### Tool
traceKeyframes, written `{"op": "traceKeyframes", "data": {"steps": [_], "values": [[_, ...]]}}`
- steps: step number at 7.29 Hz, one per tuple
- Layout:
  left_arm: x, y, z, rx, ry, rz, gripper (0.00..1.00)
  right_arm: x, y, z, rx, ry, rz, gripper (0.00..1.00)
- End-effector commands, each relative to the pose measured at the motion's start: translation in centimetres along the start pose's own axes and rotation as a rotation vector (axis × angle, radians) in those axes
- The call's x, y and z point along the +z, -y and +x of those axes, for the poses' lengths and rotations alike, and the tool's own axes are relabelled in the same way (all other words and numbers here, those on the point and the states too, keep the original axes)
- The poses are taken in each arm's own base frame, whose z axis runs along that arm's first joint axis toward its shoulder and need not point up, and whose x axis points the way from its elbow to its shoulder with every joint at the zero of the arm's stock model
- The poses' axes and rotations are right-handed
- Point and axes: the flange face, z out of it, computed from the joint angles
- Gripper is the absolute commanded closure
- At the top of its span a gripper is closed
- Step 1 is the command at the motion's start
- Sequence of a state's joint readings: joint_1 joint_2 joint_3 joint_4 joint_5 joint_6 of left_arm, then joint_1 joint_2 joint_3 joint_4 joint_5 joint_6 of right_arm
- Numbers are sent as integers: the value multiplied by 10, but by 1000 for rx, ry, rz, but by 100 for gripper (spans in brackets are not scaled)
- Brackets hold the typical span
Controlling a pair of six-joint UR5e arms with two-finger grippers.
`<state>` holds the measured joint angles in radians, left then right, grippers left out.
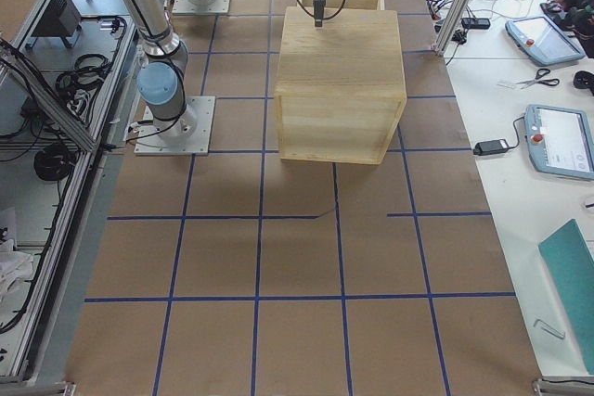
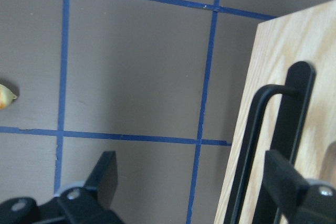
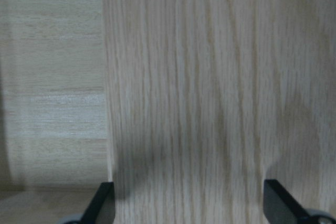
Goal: Open upper drawer
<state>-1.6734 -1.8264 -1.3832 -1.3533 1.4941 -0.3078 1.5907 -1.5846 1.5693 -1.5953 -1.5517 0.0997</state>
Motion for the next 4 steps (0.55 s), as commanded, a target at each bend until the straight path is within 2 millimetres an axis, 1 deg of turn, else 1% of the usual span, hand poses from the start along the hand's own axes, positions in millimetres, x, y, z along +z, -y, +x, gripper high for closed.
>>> {"op": "traceKeyframes", "data": {"steps": [1, 2, 3, 4], "values": [[-30, 2, -51, -25, 46, -20, 0, 0, 0, 0, 0, -1, 0, 0], [-41, -2, -81, 24, 127, -48, 0, 0, 0, 0, 0, -1, 0, 0], [-53, -8, -96, 34, 163, -61, 0, 0, 0, 0, 0, -1, 0, 0], [-62, -20, -100, 62, 165, -81, 0, 0, 0, 0, 0, -1, 0, 0]]}}
